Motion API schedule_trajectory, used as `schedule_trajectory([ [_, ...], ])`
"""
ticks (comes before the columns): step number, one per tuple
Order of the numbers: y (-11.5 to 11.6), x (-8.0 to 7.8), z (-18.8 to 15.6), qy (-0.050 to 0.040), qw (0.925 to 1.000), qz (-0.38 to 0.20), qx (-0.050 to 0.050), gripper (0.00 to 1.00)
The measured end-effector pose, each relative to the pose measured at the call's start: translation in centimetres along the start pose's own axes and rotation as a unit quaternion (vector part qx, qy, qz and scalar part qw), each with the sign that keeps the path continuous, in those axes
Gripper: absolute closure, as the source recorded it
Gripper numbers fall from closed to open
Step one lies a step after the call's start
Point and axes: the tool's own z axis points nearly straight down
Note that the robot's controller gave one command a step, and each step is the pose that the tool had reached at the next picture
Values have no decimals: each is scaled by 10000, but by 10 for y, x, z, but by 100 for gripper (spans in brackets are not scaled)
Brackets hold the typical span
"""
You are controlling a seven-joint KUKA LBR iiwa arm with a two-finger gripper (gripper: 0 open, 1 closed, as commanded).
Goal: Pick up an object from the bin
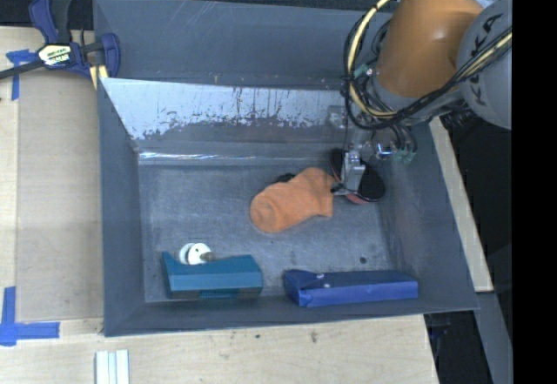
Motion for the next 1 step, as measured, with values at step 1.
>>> schedule_trajectory([
  [1, 0, -1, -5, -43, 10000, -5, 4, 0],
])
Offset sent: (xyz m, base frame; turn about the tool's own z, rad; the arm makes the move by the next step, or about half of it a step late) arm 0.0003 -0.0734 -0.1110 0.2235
